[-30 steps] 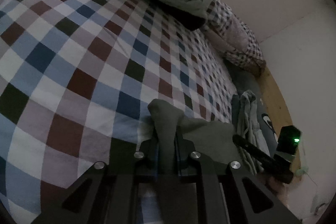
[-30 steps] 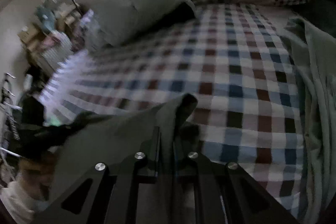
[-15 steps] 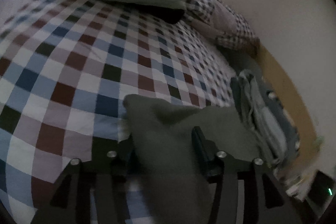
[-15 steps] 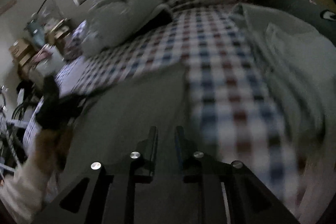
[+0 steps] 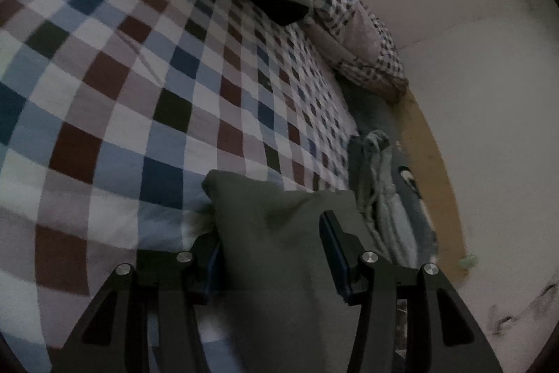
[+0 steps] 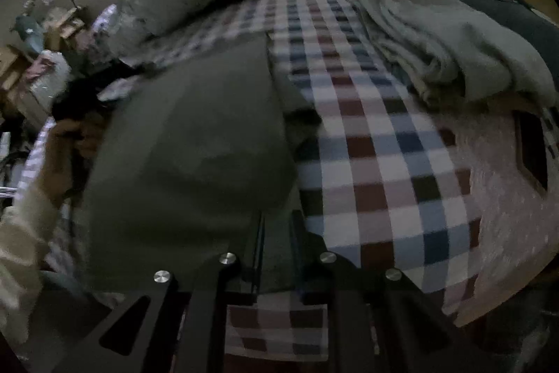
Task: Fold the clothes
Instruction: 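Press the folded green shirt flat with both tools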
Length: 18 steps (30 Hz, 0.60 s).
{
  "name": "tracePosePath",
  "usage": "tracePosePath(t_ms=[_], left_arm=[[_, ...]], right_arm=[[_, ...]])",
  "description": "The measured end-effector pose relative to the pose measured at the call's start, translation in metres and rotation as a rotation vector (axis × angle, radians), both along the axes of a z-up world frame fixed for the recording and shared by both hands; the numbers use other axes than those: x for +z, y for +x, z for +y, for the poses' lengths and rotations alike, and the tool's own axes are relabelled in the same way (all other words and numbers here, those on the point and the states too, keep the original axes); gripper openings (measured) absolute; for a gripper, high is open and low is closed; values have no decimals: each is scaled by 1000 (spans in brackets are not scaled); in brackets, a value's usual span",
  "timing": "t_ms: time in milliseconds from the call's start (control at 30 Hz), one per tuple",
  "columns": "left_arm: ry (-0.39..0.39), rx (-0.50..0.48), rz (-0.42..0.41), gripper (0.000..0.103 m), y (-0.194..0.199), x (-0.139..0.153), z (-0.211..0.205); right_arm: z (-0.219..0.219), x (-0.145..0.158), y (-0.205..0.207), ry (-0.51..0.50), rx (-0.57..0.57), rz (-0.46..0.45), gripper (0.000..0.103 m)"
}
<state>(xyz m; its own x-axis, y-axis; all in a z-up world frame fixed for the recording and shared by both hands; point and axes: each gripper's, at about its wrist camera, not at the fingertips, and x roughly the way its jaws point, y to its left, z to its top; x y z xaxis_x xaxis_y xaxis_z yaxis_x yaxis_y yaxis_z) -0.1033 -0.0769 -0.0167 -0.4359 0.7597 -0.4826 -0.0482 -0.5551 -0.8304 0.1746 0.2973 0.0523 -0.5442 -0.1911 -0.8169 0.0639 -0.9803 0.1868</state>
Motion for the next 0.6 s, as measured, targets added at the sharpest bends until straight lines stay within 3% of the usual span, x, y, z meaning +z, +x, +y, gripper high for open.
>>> tracePosePath(t_ms=[100, 167, 200, 367, 600], left_arm=[[-15, -10, -38, 54, -7, 1, -5], [-68, 1, -39, 54, -9, 4, -6], [-84, -2, -40, 54, -9, 5, -4], [-94, -23, -37, 54, -8, 2, -3], [-70, -64, -27, 54, -9, 0, -2]], right_arm=[[4, 21, -13, -37, 56, 27, 23], [6, 33, -27, -64, 101, 45, 42], [7, 38, -34, -73, 121, 50, 44], [21, 45, -103, -161, 175, 32, 46], [37, 12, -215, -343, 225, -76, 55]])
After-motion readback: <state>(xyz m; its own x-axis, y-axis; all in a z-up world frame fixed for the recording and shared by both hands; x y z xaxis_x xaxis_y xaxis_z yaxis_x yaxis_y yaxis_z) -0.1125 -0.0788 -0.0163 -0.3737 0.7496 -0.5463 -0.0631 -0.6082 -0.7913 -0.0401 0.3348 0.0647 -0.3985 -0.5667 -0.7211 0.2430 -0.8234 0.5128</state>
